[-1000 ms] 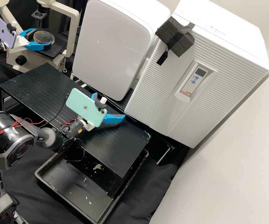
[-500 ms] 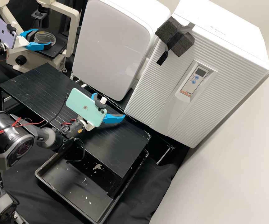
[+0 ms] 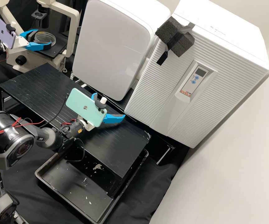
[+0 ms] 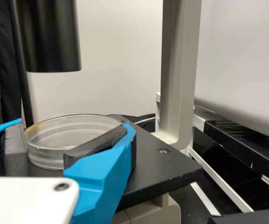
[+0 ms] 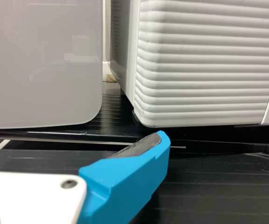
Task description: Place the petri dish on the bench
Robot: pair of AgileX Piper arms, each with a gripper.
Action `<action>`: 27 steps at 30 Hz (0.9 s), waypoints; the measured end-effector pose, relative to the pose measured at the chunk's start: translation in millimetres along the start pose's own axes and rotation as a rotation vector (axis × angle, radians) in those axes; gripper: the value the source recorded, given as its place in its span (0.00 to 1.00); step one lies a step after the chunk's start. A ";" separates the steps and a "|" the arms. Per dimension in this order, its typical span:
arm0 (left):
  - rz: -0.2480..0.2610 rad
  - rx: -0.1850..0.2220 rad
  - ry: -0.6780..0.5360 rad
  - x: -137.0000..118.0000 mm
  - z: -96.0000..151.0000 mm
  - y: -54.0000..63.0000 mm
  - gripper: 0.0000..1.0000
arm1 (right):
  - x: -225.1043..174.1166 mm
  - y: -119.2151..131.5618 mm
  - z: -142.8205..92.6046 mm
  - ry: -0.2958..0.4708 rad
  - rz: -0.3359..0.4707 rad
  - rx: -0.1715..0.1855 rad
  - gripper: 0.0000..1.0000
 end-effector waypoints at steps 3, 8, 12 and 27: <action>-0.014 0.000 -0.002 -5.0 -0.6 4.0 0.00 | 0.0 0.0 0.0 0.000 0.000 0.000 1.00; -0.039 -0.007 -0.002 -15.2 -1.5 12.9 0.00 | 0.0 0.0 0.0 0.000 0.000 0.000 1.00; -0.057 -0.008 -0.002 -24.4 -3.4 20.8 0.00 | 0.0 0.0 0.0 0.000 0.000 0.000 1.00; -0.055 -0.048 0.020 -39.7 -8.6 36.2 0.00 | 0.0 0.0 0.0 0.000 0.000 0.000 1.00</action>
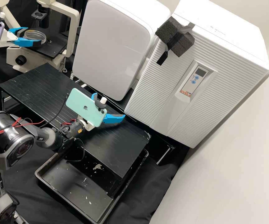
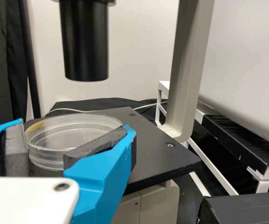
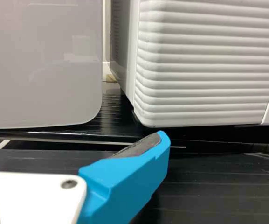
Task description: Place the petri dish on the bench
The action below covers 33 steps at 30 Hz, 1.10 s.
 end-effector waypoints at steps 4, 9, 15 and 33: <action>-0.006 0.024 -0.020 -0.8 2.2 0.5 0.00 | 0.0 0.0 0.0 0.000 0.000 0.000 1.00; -0.042 0.021 -0.065 -2.5 11.1 -7.6 0.00 | 0.0 0.0 0.0 0.000 0.000 0.000 1.00; -0.088 0.073 -0.223 -8.2 39.5 -15.5 0.00 | 0.0 0.0 0.0 0.000 0.000 0.000 1.00; -0.093 0.144 -0.813 -57.1 134.0 -14.0 0.00 | 0.0 0.0 0.0 0.000 0.000 0.000 1.00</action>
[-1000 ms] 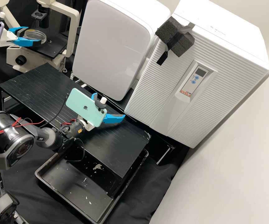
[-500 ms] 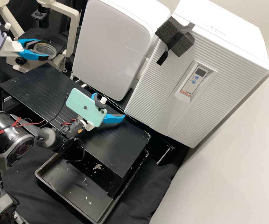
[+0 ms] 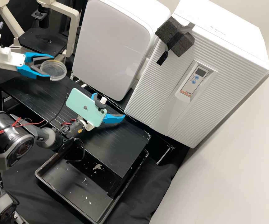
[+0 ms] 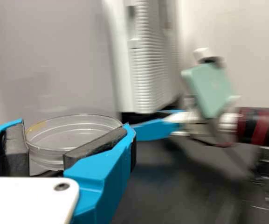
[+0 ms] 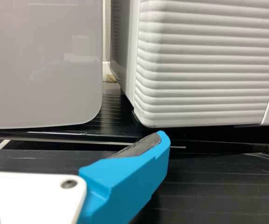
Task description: Place the petri dish on the bench
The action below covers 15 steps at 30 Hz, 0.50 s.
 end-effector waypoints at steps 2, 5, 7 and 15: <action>-0.016 0.004 -0.044 8.2 4.4 -0.3 0.00 | 0.0 0.0 0.0 0.000 0.000 0.000 1.00; -0.027 0.004 -0.081 22.8 7.2 -1.7 0.00 | 0.0 0.0 0.0 0.000 0.000 0.000 1.00; -0.044 0.006 -0.089 32.8 8.2 -4.6 0.00 | 0.0 0.0 0.0 0.000 0.000 0.000 1.00; -0.146 0.014 -0.063 61.5 8.8 -21.0 0.00 | 0.0 0.0 0.0 0.000 0.000 0.000 1.00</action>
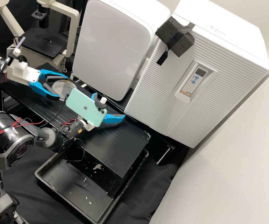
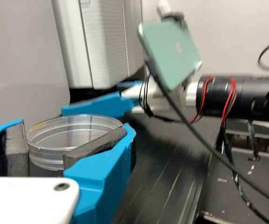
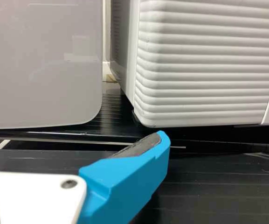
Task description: Place the petri dish on the bench
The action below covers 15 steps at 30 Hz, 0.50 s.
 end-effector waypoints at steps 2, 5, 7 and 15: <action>-0.008 0.003 -0.002 4.0 0.5 -0.7 0.00 | 0.0 0.0 0.0 0.000 0.000 0.000 1.00; -0.008 0.015 -0.010 11.8 2.7 2.2 0.00 | 0.0 0.0 0.0 0.000 0.000 0.000 1.00; -0.006 0.024 -0.017 17.9 3.3 4.3 0.00 | 0.0 0.0 0.0 0.000 0.000 0.000 1.00; -0.036 0.046 -0.027 39.8 2.4 2.4 0.00 | 0.0 0.0 0.0 0.000 0.000 0.000 1.00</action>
